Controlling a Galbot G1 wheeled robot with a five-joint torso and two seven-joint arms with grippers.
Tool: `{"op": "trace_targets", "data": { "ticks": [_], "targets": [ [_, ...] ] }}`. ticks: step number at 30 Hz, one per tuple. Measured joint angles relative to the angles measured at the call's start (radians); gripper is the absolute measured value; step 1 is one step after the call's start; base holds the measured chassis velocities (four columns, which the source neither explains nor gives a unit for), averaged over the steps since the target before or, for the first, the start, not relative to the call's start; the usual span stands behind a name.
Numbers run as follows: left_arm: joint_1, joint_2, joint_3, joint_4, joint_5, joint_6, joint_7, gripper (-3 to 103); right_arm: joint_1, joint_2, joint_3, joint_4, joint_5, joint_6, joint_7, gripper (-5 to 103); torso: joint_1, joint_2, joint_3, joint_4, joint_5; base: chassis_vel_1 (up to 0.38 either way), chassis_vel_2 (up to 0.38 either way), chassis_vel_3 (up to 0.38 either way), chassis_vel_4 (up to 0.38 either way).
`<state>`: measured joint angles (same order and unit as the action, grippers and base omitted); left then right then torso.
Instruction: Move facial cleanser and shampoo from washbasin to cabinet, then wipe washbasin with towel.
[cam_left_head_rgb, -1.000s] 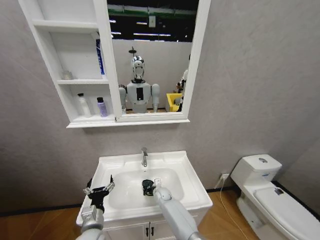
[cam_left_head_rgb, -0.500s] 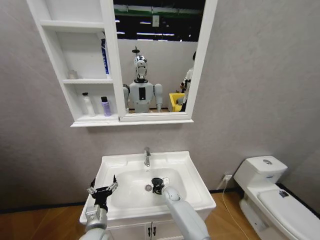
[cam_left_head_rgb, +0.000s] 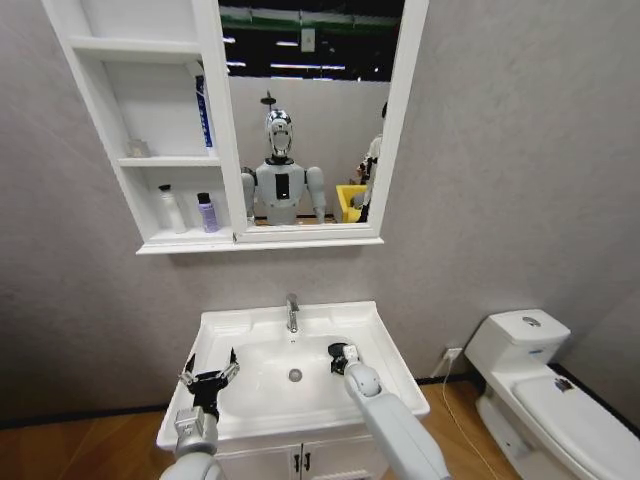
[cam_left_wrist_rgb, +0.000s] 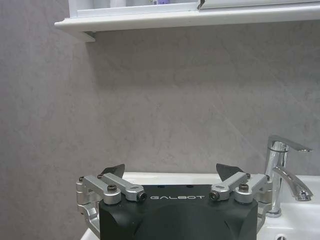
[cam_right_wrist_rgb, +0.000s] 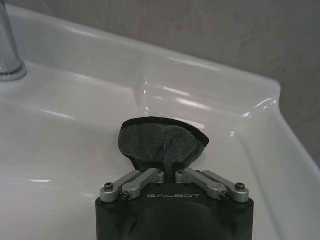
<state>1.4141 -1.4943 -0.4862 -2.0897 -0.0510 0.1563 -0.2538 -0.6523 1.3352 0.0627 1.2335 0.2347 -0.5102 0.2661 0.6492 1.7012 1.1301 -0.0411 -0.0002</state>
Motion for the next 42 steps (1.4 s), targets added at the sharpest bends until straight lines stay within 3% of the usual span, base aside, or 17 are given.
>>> {"op": "trace_targets", "data": {
  "ticks": [9,14,16,17,19,20,22,23,25,26,33,36,37,42],
  "targets": [
    [-0.001,-0.004,0.004,0.004,0.005,0.000,0.000,100,0.005,-0.041,0.019,0.090,-0.032,0.031,-0.005,5,0.000,0.000,0.000,0.0005,0.0002,0.000,0.000,0.000,0.000],
    [0.003,-0.006,0.006,0.000,0.006,0.000,0.000,100,0.016,-0.048,0.073,0.008,-0.048,0.119,-0.076,5,0.000,0.000,0.000,0.0006,0.0003,0.000,0.000,0.000,0.000],
    [0.003,-0.007,0.007,-0.003,0.008,0.001,0.001,100,0.026,-0.046,0.114,-0.081,-0.068,0.206,-0.146,2,0.000,0.000,0.000,0.0004,0.0004,0.000,0.000,0.000,0.000],
    [0.003,-0.007,0.007,-0.003,0.008,0.001,0.001,100,0.026,-0.046,0.114,-0.081,-0.068,0.206,-0.146,2,0.000,0.000,0.000,0.0004,0.0004,0.000,0.000,0.000,0.000],
    [0.003,-0.009,0.012,-0.007,0.012,0.001,0.001,100,0.050,-0.033,0.160,-0.200,-0.134,0.334,-0.224,10,0.000,0.000,0.000,0.0006,0.0004,0.000,0.000,0.000,0.000],
    [0.003,-0.009,0.012,-0.007,0.012,0.001,0.001,100,0.050,-0.033,0.160,-0.200,-0.134,0.334,-0.224,10,0.000,0.000,0.000,0.0006,0.0004,0.000,0.000,0.000,0.000],
    [0.007,-0.010,0.015,-0.012,0.016,0.001,0.001,100,0.081,-0.016,0.208,-0.315,-0.208,0.479,-0.275,21,0.000,0.000,0.000,0.0006,0.0003,0.000,0.000,0.000,0.000],
    [0.007,-0.010,0.015,-0.012,0.016,0.001,0.001,100,0.081,-0.016,0.208,-0.315,-0.208,0.479,-0.275,21,0.000,0.000,0.000,0.0006,0.0003,0.000,0.000,0.000,0.000],
    [0.013,-0.010,0.016,-0.016,0.016,0.001,0.001,100,0.104,-0.005,0.246,-0.387,-0.250,0.560,-0.302,32,0.000,0.000,0.000,0.0008,0.0004,0.000,0.000,0.000,0.000],
    [0.013,-0.010,0.016,-0.016,0.016,0.001,0.001,100,0.104,-0.005,0.246,-0.387,-0.250,0.560,-0.302,32,0.000,0.000,0.000,0.0008,0.0004,0.000,0.000,0.000,0.000],
    [0.022,-0.009,0.027,-0.019,0.023,0.001,0.002,100,0.094,-0.018,0.254,-0.343,-0.226,0.563,-0.318,58,0.000,0.000,0.000,0.0007,0.0002,0.000,0.000,0.000,0.000],
    [0.021,-0.011,0.038,-0.020,0.029,0.001,0.002,100,0.058,-0.039,0.244,-0.249,-0.199,0.493,-0.274,75,0.000,0.000,0.000,0.0007,0.0002,0.000,0.000,0.000,0.000],
    [0.021,-0.011,0.038,-0.020,0.029,0.001,0.002,100,0.058,-0.039,0.244,-0.249,-0.199,0.493,-0.274,75,0.000,0.000,0.000,0.0007,0.0002,0.000,0.000,0.000,0.000],
    [0.017,-0.010,0.051,-0.020,0.031,0.003,0.002,100,-0.012,-0.081,0.225,-0.086,-0.129,0.412,-0.214,95,0.000,0.001,0.000,0.0007,0.0001,0.000,0.000,0.000,0.000]
  ]
}}
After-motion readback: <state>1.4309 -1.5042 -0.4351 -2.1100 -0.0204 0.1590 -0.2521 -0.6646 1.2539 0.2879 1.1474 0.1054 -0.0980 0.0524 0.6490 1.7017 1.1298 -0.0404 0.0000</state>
